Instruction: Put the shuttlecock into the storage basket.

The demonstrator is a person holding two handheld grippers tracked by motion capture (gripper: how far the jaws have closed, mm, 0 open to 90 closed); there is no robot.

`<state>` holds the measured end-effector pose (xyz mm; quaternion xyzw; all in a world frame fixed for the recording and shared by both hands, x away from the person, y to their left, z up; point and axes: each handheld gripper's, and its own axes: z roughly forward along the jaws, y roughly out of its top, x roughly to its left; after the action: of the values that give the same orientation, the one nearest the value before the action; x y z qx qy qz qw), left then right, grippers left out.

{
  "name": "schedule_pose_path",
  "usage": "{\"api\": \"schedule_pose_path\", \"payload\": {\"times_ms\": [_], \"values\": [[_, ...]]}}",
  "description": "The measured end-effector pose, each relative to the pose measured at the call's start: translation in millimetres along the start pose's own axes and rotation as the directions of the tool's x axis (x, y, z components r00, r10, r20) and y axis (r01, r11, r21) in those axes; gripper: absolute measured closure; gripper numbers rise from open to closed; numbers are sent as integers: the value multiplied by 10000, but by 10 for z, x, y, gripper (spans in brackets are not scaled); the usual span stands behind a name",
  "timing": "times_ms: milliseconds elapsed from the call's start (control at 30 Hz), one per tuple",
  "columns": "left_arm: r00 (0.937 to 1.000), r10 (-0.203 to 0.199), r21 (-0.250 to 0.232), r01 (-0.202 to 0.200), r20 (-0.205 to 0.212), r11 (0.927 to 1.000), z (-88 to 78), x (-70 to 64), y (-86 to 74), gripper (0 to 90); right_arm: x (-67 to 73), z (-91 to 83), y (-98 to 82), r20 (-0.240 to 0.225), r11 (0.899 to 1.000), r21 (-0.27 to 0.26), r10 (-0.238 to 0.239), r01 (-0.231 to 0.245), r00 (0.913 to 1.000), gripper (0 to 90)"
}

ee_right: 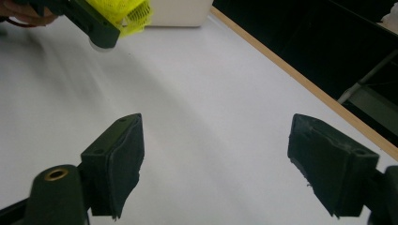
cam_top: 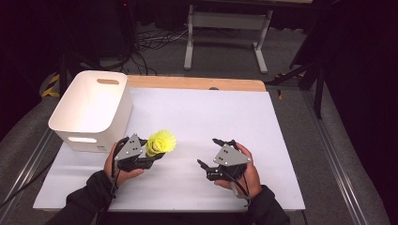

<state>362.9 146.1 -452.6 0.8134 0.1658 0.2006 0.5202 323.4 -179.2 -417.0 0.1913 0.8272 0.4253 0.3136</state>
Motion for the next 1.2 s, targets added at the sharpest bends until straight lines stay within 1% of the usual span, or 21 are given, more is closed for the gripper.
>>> {"api": "schedule_pose_path", "payload": {"times_ms": [33,167,400,433,533,633,800,833,933,1067,1200], "values": [[10000,-65,-50,65,4,10000,-5,-1,-2,493,0,0,0,0,10000,0,0,0,10000,201],[10000,-28,-75,28,-65,10000,-38,16,-1,491,8,2,-66,63,10000,72,-15,14,10000,201],[9998,-31,-142,28,-190,9999,-76,32,10,490,7,-11,-186,91,9997,137,178,-179,9998,200],[9998,-43,-197,38,-216,9998,-81,40,12,490,13,-12,-241,178,9995,277,153,-158,9997,197],[9997,-66,-199,61,-239,9998,-103,48,18,489,12,-20,-296,259,9992,305,248,-255,9994,191],[9996,-124,-292,116,-264,9995,-121,53,21,488,10,-37,-360,237,9989,240,408,-414,9989,183],[9994,-96,-299,86,-338,9995,-155,72,25,488,5,-52,-433,257,9987,196,461,-467,9986,171],[9992,-158,-371,145,-355,9992,-174,80,25,488,0,-53,-467,274,9984,195,522,-528,9983,165],[9991,-142,-386,126,-408,9992,-196,89,25,488,-7,-59,-508,268,9980,127,616,-620,9977,151],[9986,-168,-437,146,-500,9989,-239,109,26,488,-2,-60,-534,227,9978,76,650,-652,9976,147],[9980,-169,-488,139,-610,9987,-287,127,35,488,4,-38,-550,308,9982,111,578,-582,9979,139]]}}
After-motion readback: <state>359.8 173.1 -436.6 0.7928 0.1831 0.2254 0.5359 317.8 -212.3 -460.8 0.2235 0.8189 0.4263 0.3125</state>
